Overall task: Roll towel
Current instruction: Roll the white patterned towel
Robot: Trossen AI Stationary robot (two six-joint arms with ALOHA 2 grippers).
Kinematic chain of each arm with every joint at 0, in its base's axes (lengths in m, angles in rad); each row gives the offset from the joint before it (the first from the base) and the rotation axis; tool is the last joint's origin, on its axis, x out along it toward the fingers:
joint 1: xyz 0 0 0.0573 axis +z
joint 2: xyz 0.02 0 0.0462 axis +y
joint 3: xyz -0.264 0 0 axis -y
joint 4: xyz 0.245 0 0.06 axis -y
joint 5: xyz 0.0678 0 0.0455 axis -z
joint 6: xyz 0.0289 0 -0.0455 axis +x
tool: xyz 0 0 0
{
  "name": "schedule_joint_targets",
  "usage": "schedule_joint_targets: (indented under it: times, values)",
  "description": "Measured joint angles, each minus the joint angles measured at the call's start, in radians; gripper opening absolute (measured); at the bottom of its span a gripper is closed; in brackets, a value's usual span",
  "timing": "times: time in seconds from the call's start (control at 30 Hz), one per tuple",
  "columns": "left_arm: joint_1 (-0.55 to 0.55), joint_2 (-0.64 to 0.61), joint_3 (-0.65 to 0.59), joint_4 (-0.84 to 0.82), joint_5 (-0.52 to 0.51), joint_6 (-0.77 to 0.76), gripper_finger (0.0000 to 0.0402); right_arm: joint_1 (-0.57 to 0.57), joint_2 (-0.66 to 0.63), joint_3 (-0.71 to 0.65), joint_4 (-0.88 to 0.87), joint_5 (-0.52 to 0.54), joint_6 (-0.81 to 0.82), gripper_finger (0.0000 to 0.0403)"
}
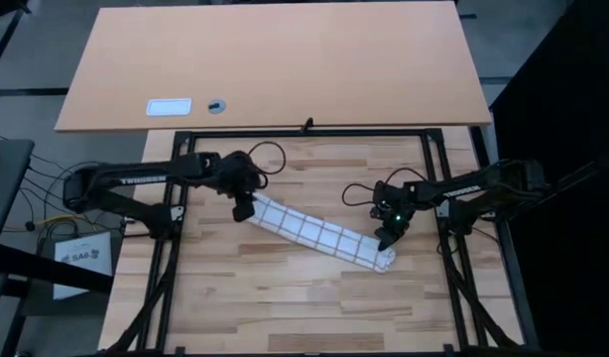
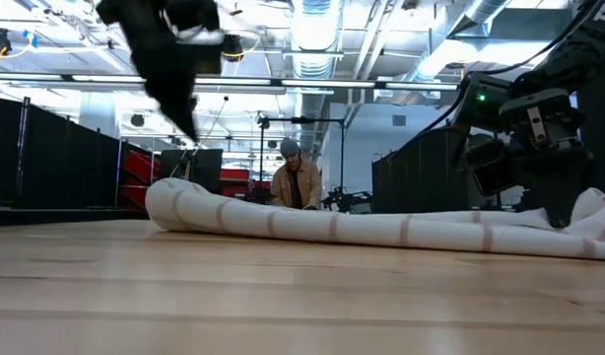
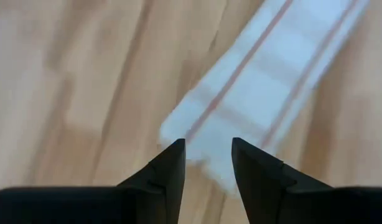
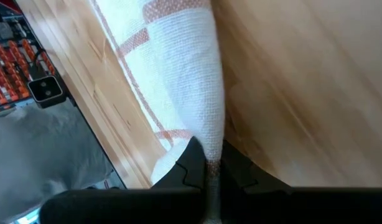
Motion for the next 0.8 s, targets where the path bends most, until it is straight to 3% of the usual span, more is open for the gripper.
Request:
schedule_joint_targets:
  times: [0.13,0.27,0.5,0.67,0.8]
  values:
    - [-0.023,0.010,0.005,0.083,0.006,-0.008,0.0116,0.000,0.000,0.000,0.001,0.000,-0.007,0.0002]
    - [-0.058,0.061,0.004,0.191,0.083,-0.018,0.0116,0.000,0.000,0.000,0.002,0.000,-0.011,0.0002]
    - [-0.122,0.286,0.004,0.451,0.138,-0.023,0.0116,0.000,0.000,0.001,0.004,0.001,-0.015,0.0002]
    - [-0.155,0.448,0.004,0.432,0.139,0.026,0.0116,-0.002,0.000,0.001,0.004,0.004,-0.015,0.0002]
    - [-0.146,0.474,-0.044,0.449,0.136,0.034,0.0116,-0.003,0.000,0.002,0.008,0.008,-0.018,0.0002]
